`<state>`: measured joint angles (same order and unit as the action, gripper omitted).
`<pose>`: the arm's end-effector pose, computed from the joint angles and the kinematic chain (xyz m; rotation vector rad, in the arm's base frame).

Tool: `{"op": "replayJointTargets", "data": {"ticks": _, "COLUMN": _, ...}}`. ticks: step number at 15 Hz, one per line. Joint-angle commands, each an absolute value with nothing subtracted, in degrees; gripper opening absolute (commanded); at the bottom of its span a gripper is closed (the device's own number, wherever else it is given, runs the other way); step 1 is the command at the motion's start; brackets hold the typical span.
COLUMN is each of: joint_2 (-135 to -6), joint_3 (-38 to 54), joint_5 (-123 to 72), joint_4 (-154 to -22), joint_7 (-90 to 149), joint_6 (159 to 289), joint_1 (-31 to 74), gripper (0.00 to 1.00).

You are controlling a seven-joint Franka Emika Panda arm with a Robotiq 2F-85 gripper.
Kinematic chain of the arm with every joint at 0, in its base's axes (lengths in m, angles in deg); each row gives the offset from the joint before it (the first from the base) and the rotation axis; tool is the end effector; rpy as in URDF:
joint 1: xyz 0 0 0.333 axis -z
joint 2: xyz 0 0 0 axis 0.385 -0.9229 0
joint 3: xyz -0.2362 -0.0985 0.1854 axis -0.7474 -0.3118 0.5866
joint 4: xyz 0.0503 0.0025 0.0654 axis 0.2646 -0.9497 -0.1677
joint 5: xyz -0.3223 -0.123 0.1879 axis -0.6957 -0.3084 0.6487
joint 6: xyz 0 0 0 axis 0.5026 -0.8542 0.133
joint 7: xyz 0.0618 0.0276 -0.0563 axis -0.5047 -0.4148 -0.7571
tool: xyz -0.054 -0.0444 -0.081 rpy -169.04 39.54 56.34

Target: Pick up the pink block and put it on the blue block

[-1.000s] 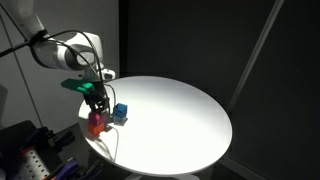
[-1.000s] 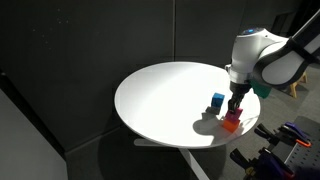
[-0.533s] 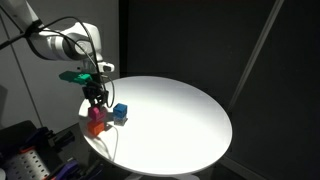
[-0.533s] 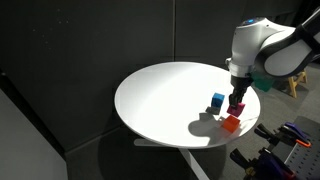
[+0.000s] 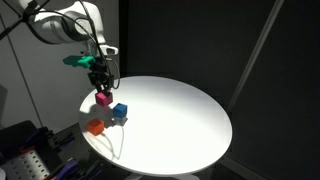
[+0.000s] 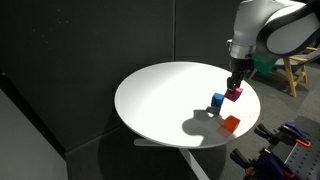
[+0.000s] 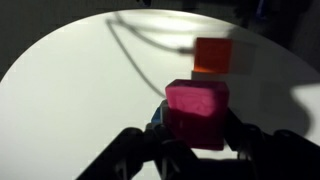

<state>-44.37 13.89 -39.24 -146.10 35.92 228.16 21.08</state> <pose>0.4171 0.0241 0.3016 2.9455 0.1260 -0.0203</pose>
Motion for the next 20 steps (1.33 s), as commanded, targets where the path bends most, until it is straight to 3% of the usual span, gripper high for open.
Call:
{"op": "replayJointTargets", "data": {"ticks": 1, "joint_2": -45.15, "joint_3": 15.19, "joint_5": -40.95, "joint_4": -141.97, "joint_7": 37.30, "joint_6": 225.68, "joint_1": 22.16, "gripper": 0.27}}
{"op": "replayJointTargets", "data": {"ticks": 20, "joint_2": -55.53, "joint_3": 13.41, "joint_5": -50.41, "joint_4": -132.27, "joint_7": 32.27, "joint_6": 225.02, "joint_1": 21.55, "gripper": 0.27}}
